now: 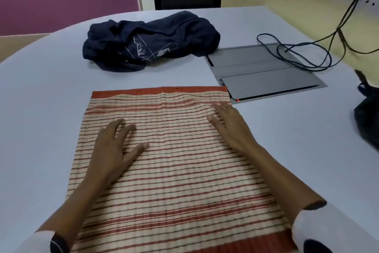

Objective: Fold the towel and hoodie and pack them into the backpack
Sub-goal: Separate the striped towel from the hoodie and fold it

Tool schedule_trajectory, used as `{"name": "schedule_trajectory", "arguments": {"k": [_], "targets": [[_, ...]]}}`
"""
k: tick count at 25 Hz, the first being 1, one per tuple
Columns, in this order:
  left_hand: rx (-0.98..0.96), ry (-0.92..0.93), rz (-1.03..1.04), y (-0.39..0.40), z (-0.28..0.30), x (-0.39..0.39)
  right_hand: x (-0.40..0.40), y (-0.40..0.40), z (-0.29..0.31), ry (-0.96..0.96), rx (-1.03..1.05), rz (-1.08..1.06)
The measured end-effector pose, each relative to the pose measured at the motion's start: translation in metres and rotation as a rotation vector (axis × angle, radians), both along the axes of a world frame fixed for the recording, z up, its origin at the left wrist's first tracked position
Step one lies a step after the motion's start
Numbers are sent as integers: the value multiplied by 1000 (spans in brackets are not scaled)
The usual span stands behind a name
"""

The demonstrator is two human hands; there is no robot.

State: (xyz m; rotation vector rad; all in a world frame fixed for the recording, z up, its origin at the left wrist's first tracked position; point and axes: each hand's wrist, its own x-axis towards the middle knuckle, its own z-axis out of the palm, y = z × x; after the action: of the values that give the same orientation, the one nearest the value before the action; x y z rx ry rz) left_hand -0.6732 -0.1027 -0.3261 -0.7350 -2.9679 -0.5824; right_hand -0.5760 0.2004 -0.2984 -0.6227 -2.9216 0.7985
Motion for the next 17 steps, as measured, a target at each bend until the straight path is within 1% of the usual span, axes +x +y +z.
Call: {"name": "schedule_trajectory", "arguments": {"k": [3, 5, 8, 11, 14, 17], "targets": [[-91, -26, 10, -11, -11, -15, -49, 7, -18, -115, 94, 21], [-97, -29, 51, -14, -14, -15, -75, 10, -26, -172, 169, 33], [-115, -18, 62, -13, -13, -16, -100, 18, -30, -201, 273, 52], [-141, -23, 69, -11, -11, -22, -113, 26, -35, -182, 379, 84], [-161, -22, 93, -9, -12, -22, -118, 28, -32, -149, 372, 89], [-190, -29, 118, -7, -14, -23, -92, 2, -23, -70, 298, 64]]}}
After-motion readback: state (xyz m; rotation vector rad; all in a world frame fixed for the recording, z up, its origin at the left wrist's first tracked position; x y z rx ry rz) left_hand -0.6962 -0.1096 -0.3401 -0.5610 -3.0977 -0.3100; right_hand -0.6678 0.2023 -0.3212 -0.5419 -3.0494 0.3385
